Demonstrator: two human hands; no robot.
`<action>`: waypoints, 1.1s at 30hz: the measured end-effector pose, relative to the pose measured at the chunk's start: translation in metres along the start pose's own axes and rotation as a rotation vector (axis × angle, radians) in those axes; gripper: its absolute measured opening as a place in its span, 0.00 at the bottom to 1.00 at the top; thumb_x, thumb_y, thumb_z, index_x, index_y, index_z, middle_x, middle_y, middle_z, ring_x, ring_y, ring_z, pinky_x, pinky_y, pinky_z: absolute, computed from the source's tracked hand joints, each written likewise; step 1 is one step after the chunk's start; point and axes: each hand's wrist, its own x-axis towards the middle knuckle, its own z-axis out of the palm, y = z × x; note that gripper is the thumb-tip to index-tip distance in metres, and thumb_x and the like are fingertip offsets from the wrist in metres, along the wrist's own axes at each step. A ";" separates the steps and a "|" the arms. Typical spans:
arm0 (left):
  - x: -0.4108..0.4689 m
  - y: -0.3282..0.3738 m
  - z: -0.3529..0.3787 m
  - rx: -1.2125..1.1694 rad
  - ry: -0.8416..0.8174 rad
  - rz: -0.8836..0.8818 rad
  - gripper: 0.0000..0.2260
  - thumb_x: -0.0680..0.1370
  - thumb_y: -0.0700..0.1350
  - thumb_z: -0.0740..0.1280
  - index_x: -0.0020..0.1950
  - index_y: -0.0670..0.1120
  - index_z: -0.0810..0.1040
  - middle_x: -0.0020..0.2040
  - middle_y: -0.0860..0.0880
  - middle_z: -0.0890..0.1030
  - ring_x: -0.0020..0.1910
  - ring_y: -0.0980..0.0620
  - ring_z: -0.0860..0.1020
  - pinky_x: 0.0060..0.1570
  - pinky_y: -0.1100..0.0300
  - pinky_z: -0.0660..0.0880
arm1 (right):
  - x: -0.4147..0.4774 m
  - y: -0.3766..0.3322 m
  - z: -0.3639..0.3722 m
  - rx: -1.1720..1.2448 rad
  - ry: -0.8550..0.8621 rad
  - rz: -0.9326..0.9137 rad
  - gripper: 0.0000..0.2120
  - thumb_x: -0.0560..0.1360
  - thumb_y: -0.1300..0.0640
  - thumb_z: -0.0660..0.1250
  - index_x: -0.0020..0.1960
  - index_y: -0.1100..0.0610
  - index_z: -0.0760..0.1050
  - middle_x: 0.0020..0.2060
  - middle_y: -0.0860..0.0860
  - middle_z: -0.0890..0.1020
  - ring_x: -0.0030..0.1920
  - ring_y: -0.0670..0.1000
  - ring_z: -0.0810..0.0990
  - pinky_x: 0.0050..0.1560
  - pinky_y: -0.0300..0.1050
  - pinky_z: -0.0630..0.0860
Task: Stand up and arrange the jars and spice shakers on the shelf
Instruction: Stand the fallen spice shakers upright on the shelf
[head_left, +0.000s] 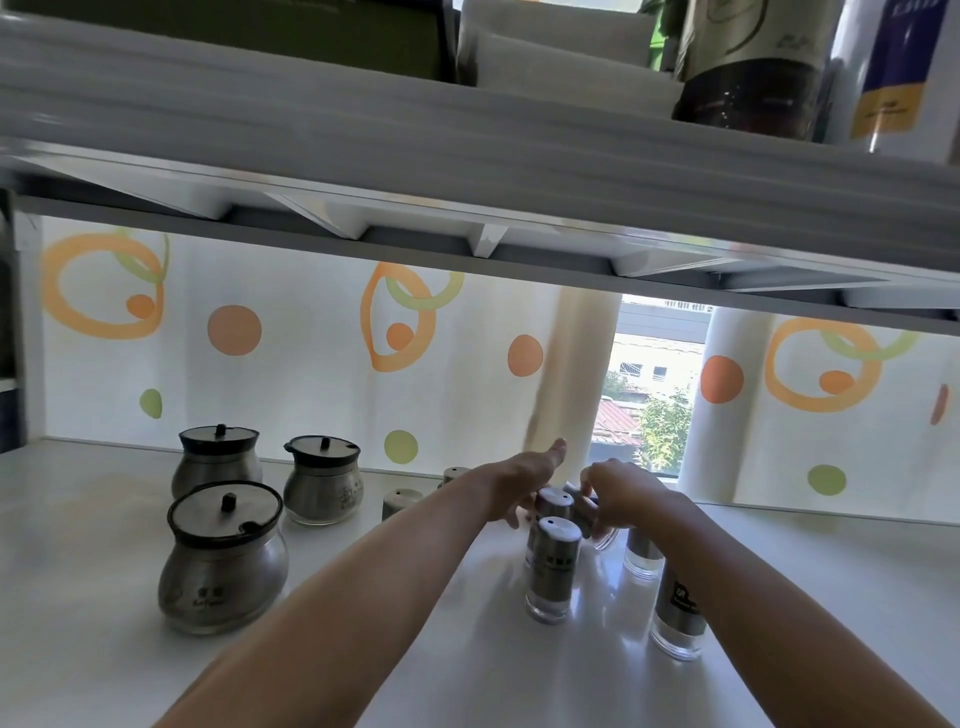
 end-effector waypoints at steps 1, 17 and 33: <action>0.002 0.000 0.001 -0.010 0.003 0.009 0.32 0.79 0.64 0.46 0.77 0.46 0.55 0.74 0.41 0.65 0.73 0.41 0.64 0.72 0.42 0.58 | 0.000 0.001 0.000 0.009 0.007 -0.002 0.25 0.65 0.53 0.76 0.59 0.55 0.75 0.55 0.54 0.78 0.53 0.55 0.79 0.51 0.46 0.76; -0.006 0.020 0.014 0.275 0.027 0.276 0.26 0.82 0.56 0.47 0.73 0.39 0.64 0.65 0.37 0.76 0.65 0.41 0.73 0.58 0.55 0.69 | -0.008 0.014 -0.006 0.195 -0.069 0.067 0.26 0.60 0.49 0.78 0.53 0.55 0.74 0.43 0.50 0.78 0.44 0.52 0.79 0.50 0.47 0.78; -0.005 0.022 -0.006 0.217 0.244 0.338 0.29 0.82 0.58 0.46 0.68 0.38 0.71 0.68 0.39 0.72 0.67 0.43 0.70 0.69 0.52 0.63 | -0.001 0.038 -0.033 0.310 -0.191 -0.100 0.23 0.70 0.40 0.67 0.56 0.55 0.78 0.57 0.52 0.80 0.57 0.52 0.77 0.64 0.51 0.72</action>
